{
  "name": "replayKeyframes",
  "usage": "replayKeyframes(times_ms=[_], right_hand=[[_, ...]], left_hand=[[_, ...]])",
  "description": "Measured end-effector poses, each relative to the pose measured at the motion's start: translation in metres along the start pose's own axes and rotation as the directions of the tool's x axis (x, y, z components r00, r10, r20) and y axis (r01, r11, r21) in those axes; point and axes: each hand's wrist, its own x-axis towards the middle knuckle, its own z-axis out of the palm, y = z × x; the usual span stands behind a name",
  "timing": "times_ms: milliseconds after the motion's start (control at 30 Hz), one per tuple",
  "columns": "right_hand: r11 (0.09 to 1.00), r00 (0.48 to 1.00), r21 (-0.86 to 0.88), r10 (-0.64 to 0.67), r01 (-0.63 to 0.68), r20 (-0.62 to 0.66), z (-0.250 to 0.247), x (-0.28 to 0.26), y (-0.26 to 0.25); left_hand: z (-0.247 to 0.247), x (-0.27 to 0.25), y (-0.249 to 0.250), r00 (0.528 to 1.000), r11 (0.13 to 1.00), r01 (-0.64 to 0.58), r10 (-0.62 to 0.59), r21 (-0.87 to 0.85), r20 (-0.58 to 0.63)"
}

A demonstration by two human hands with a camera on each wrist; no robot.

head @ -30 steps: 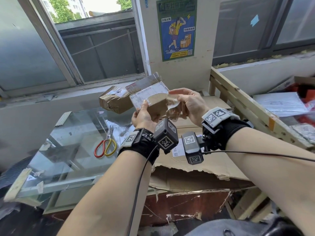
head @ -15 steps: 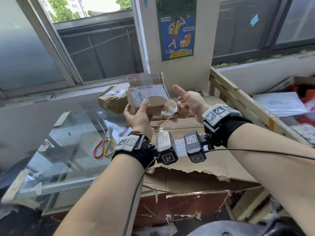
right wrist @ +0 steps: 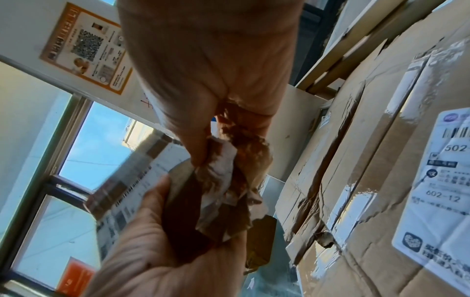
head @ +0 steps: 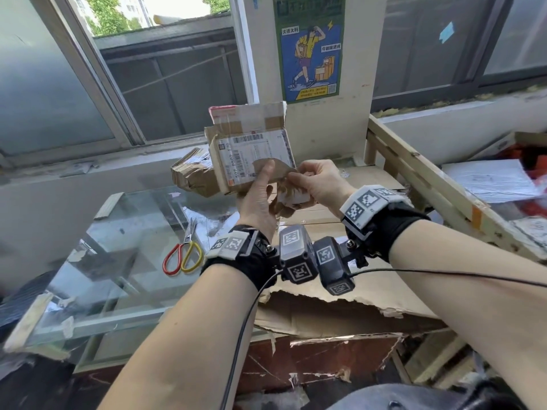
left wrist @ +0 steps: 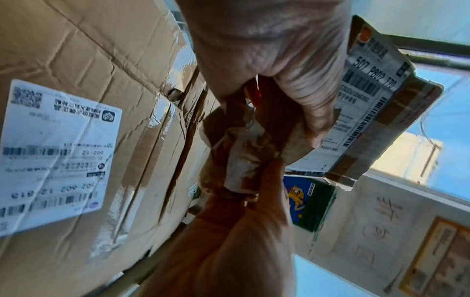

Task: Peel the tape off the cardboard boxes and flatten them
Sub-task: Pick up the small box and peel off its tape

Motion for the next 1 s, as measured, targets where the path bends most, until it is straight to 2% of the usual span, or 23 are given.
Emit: replayKeyframes(times_ms=[100,233,433,567,667,800,900,1000], right_hand=[[0.998,0.999,-0.043,-0.040,0.040,0.000,0.002,0.000,-0.002],[0.997,0.998,-0.035,-0.064,0.064,0.021,0.001,0.001,0.000],[0.998,0.999,-0.044,-0.037,0.038,0.024,0.004,0.001,0.006],[0.997,1.000,-0.077,-0.025,0.024,-0.015,0.001,0.004,0.008],[0.989,0.995,-0.145,-0.037,0.024,-0.088,-0.001,0.008,0.008],[0.951,0.954,-0.309,-0.096,0.003,-0.285,-0.008,0.007,0.006],[0.953,0.927,-0.298,-0.057,-0.060,-0.370,-0.014,0.010,0.004],[0.907,0.919,-0.378,0.027,-0.188,-0.393,-0.020,0.015,0.005]], left_hand=[[0.001,0.000,0.004,0.994,0.995,0.101,-0.100,-0.012,0.053],[0.003,-0.007,0.007,0.974,0.963,0.224,-0.215,-0.149,0.072],[0.007,-0.033,0.017,0.969,0.965,0.245,-0.248,-0.097,-0.017],[0.009,-0.044,0.021,0.973,0.969,0.229,-0.230,-0.089,0.001],[0.009,-0.045,0.021,0.972,0.963,0.231,-0.235,-0.139,-0.008],[0.005,-0.041,0.020,0.969,0.956,0.236,-0.244,-0.177,-0.025],[0.004,-0.036,0.019,0.969,0.957,0.224,-0.239,-0.186,-0.062],[0.003,-0.037,0.021,0.970,0.963,0.199,-0.220,-0.184,-0.106]])
